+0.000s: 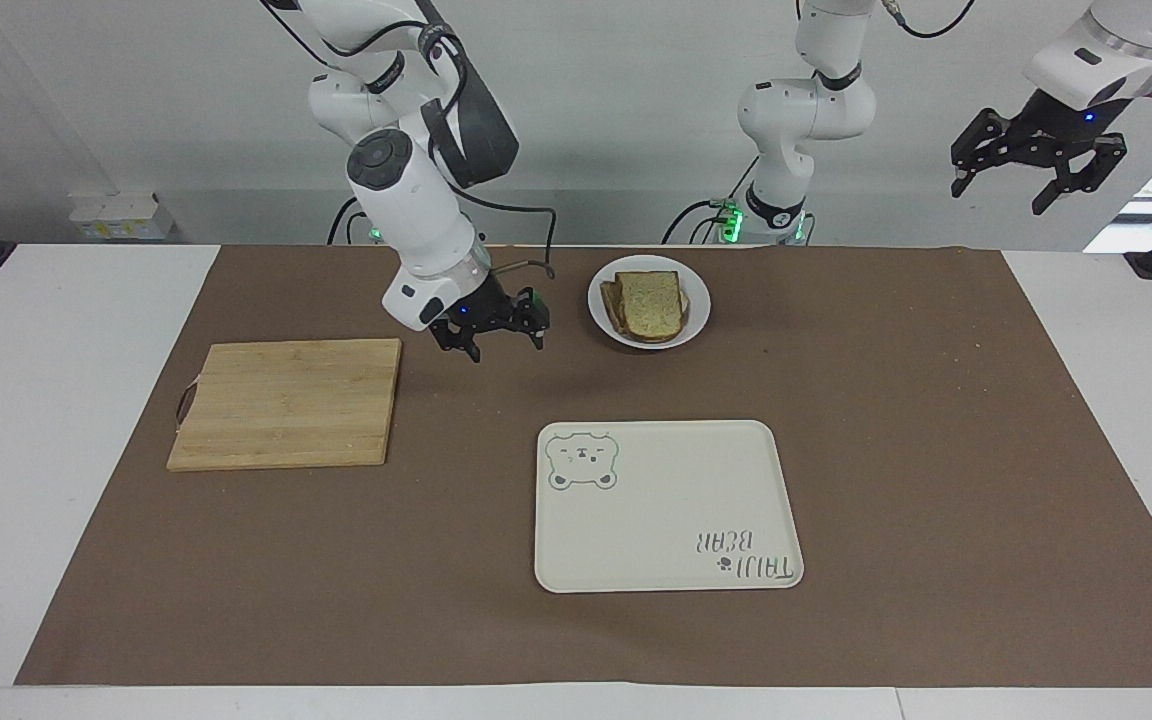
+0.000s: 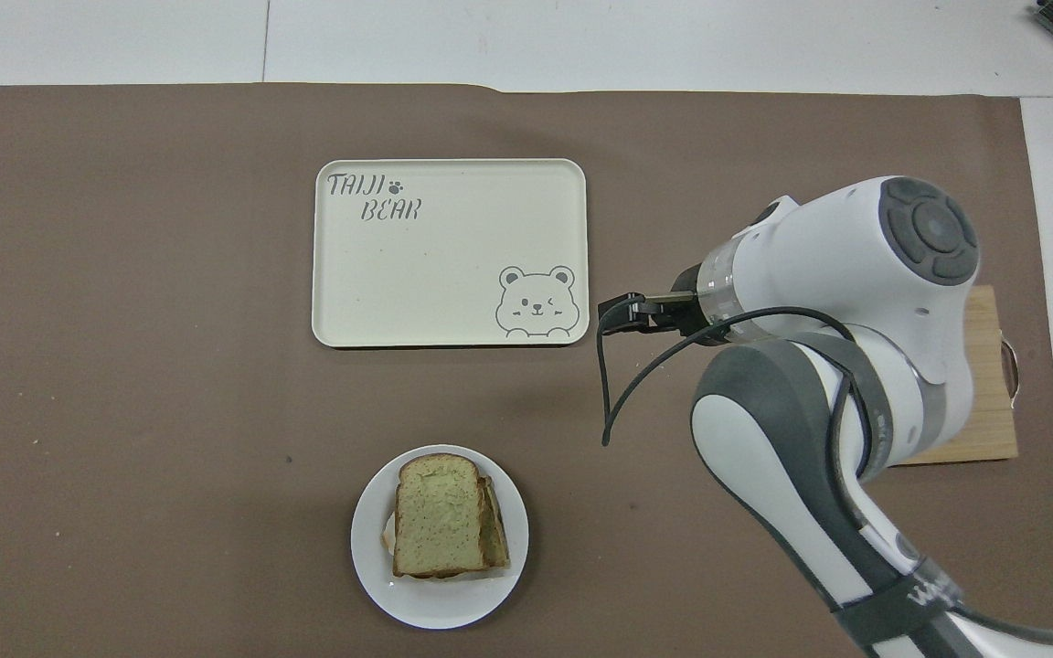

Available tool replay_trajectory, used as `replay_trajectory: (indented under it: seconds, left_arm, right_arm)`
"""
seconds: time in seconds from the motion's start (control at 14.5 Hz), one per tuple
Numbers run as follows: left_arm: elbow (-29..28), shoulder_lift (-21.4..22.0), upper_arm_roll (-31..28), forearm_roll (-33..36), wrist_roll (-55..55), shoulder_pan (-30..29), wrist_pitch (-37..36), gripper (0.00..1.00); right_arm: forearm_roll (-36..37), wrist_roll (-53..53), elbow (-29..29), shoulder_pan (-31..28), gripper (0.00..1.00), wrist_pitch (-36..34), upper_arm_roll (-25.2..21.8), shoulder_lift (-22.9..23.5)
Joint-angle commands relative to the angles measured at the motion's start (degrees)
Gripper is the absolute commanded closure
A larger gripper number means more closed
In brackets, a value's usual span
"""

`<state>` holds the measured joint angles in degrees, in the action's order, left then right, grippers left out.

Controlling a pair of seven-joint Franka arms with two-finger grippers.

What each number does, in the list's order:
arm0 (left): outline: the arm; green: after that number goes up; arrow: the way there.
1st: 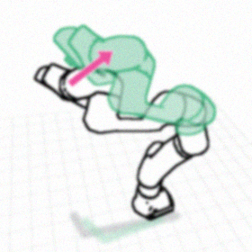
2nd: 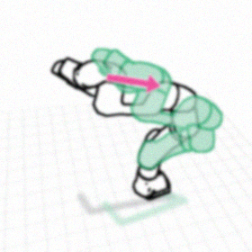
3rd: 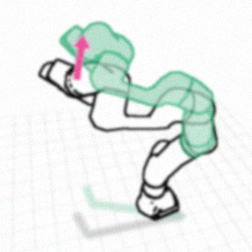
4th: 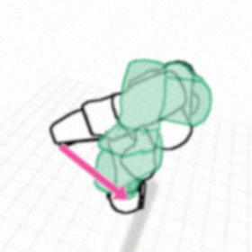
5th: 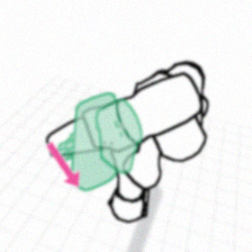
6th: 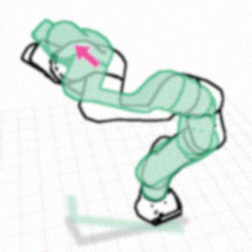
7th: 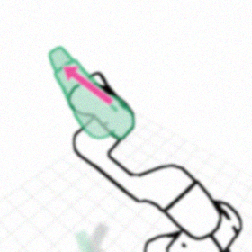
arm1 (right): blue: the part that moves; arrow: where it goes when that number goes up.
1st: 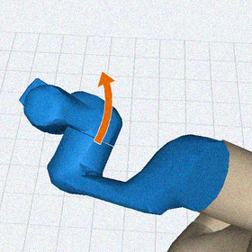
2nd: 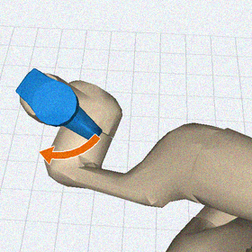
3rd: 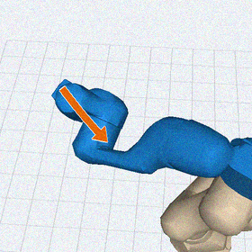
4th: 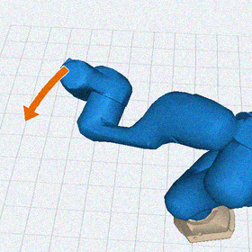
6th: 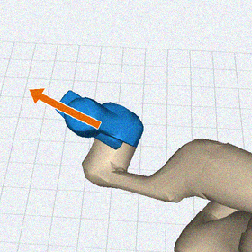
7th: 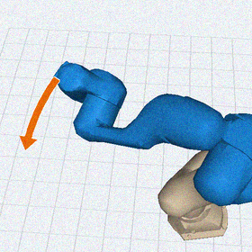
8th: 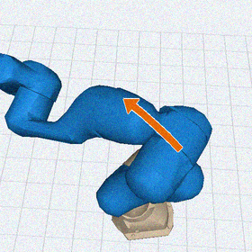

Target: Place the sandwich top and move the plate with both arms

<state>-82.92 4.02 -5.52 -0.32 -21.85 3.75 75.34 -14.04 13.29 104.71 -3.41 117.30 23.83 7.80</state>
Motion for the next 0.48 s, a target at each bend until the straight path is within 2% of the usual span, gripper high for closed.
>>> replay_trajectory:
  seconds: [0.0,0.14,0.41]
  left_arm:
    - [-0.75,0.82,-0.9,0.67,-0.3,1.17,-0.54,0.0]
    - [-0.75,0.82,-0.9,0.67,-0.3,1.17,-0.54,0.0]
    - [-0.75,0.82,-0.9,0.67,-0.3,1.17,-0.54,0.0]
  right_arm:
    - [1.21,-0.37,-1.44,-0.64,0.0,-1.02,0.34,-1.29]
    - [1.56,-0.37,-1.44,-0.72,0.0,-0.94,0.16,-1.82]
    - [9.54,-0.46,-2.4,-0.64,0.0,-1.02,-0.88,-3.31]
